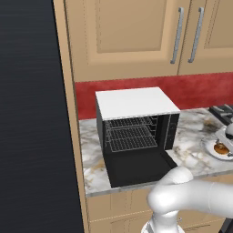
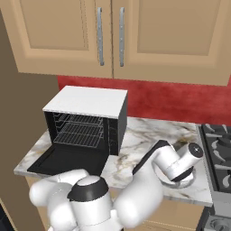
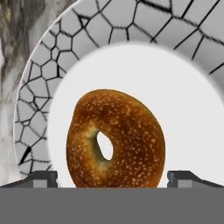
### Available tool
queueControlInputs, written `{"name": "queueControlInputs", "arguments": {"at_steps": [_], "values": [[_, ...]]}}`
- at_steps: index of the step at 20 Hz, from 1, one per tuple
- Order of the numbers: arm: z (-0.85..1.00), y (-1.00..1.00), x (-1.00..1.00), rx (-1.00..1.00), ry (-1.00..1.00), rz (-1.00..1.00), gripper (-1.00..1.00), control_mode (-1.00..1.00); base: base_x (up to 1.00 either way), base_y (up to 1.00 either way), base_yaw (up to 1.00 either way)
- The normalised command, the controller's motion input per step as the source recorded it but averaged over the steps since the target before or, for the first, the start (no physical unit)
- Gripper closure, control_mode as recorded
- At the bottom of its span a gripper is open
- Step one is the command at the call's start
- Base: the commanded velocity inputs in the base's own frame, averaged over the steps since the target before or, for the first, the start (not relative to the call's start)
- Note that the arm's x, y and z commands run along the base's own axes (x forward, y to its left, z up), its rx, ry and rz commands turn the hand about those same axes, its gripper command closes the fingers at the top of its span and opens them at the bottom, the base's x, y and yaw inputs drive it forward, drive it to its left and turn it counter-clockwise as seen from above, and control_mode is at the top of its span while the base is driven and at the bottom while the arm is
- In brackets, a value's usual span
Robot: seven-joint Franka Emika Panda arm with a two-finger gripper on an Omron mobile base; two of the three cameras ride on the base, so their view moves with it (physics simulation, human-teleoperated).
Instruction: Pick up the bagel from the plate, place it on the toaster oven rack, close the door, and set the timer.
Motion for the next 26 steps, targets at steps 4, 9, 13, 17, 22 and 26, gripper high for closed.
{"name": "queueControlInputs", "arguments": {"at_steps": [4, 9, 13, 17, 22, 26], "values": [[-0.14, 0.0, 0.33, 0.0, 0.06, -0.03, -1.0, -1.0, 0.0, 0.0, 0.0], [-0.2, 0.0, 0.33, 0.0, 0.08, -0.02, 1.0, -1.0, 0.0, 0.0, 0.0], [-0.23, -0.03, 0.16, 0.0, 0.06, -0.02, 1.0, -1.0, 0.0, 0.0, 0.0], [-0.24, -0.04, 0.04, 0.0, 0.04, -0.01, 1.0, -1.0, 0.0, 0.0, 0.0], [-0.32, 0.0, 0.05, 0.0, 0.06, -0.01, 1.0, -1.0, 0.0, 0.0, 0.0], [0.03, 0.0, -0.23, 0.01, -0.02, 0.0, 1.0, -1.0, 0.0, 0.0, 0.0]]}}
